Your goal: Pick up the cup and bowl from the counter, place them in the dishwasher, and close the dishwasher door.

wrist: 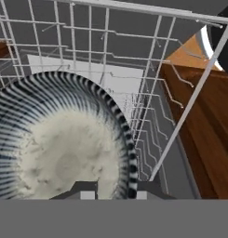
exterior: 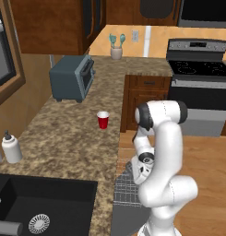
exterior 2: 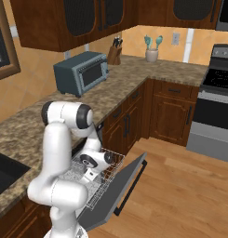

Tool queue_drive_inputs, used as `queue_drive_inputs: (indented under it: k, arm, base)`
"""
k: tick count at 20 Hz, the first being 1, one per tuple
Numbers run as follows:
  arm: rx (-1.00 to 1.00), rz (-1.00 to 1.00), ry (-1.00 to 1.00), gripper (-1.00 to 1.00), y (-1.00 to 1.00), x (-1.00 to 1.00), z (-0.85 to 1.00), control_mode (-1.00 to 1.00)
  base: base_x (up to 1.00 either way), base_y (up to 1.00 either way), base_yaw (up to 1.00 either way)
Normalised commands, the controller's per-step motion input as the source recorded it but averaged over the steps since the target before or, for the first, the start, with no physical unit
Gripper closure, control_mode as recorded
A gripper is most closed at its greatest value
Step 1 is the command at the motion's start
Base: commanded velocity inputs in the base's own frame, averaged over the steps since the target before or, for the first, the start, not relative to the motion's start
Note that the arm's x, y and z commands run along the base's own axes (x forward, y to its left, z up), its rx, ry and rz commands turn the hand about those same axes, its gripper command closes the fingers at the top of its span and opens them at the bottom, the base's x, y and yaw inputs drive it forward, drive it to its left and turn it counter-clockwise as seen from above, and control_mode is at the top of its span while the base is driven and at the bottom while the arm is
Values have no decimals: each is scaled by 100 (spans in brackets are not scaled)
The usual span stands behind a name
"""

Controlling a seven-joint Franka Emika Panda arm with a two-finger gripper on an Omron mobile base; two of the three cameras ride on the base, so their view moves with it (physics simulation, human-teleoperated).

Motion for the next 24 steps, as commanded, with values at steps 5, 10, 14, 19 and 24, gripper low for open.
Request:
queue_drive_inputs:
  k: [5, 10, 14, 19, 24]
  arm:
    - [0, 0, 2, 100, 2, 36, -30, -100]
    - [0, 0, 4, 100, 0, 26, -46, -100]
    - [0, 0, 6, 100, 0, 25, -46, -100]
    - [0, 0, 9, 100, 0, 23, -45, -100]
    - [0, 0, 8, 100, 0, 27, -46, -100]
  base:
    - [0, 0, 0]
    - [0, 0, 0]
    - [0, 0, 0]
    - [0, 0, 0]
    - [0, 0, 0]
